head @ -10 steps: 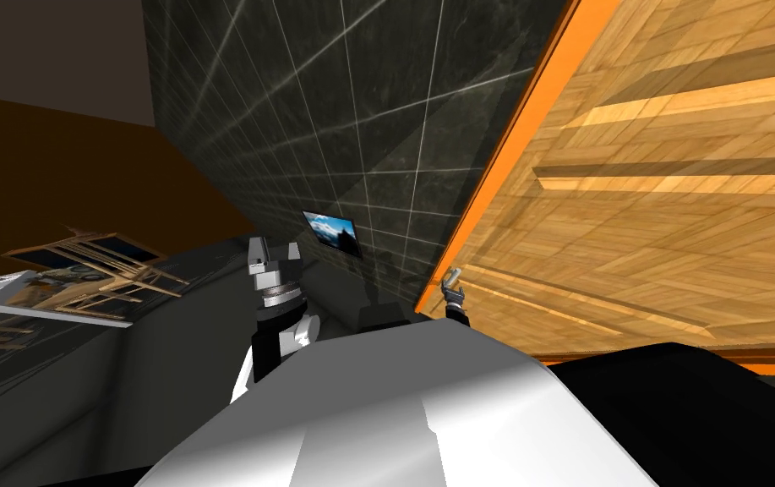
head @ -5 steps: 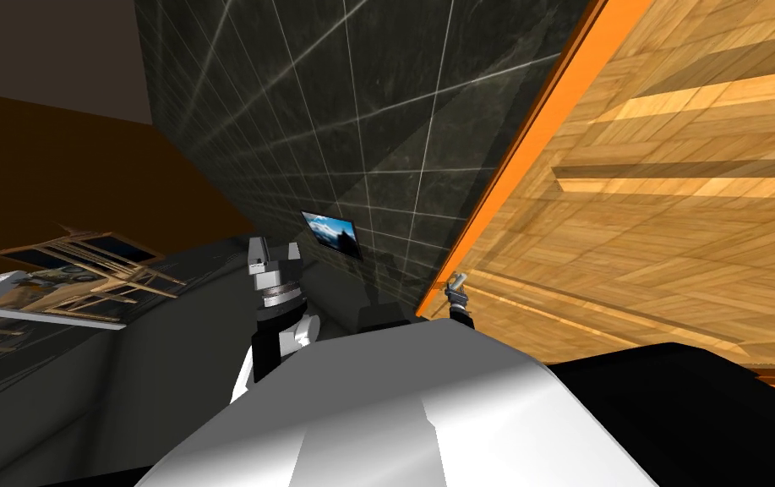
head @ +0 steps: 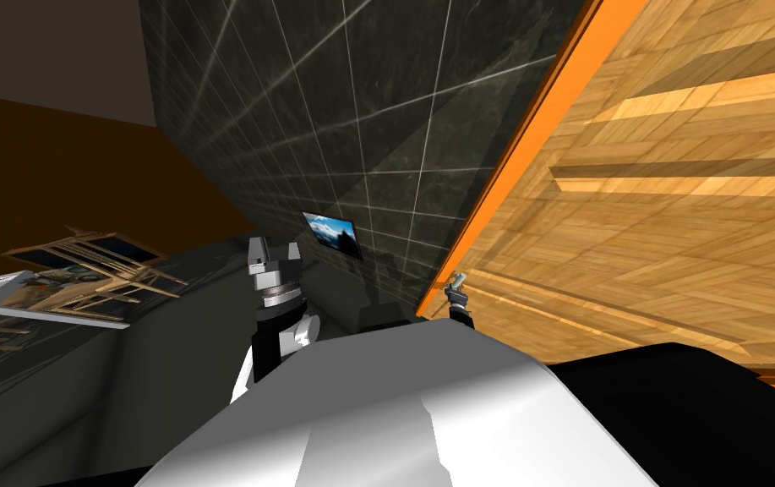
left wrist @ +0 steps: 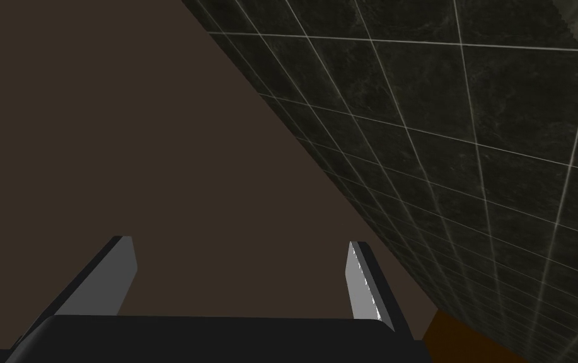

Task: Pull the door open

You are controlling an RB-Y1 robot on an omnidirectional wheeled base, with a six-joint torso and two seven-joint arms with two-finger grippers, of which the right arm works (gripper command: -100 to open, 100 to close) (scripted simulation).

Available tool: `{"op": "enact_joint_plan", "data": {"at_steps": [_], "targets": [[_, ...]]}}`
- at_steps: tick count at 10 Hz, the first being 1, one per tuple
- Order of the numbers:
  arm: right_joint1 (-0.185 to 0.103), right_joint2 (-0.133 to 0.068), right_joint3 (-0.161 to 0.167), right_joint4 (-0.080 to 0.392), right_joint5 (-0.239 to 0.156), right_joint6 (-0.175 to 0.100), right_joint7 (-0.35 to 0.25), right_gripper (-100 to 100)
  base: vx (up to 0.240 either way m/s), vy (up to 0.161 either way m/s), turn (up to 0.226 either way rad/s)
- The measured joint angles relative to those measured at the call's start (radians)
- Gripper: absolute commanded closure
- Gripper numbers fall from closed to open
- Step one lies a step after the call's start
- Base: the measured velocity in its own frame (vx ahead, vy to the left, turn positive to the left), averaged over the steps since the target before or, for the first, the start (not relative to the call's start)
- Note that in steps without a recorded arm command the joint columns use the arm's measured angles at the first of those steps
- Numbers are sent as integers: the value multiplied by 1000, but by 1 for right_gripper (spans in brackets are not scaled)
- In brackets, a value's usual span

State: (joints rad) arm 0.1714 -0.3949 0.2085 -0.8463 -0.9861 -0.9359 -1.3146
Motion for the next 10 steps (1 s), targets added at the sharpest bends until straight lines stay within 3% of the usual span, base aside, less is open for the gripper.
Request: {"op": "enact_joint_plan", "data": {"at_steps": [6,8,10], "targets": [[2,-24,61,-21,36,1,-34,100,-198,12,53],[21,-36,83,-55,49,5,-42,100,-205,-7,49],[22,-36,99,-59,58,8,-46,100,-114,-1,42]]}}
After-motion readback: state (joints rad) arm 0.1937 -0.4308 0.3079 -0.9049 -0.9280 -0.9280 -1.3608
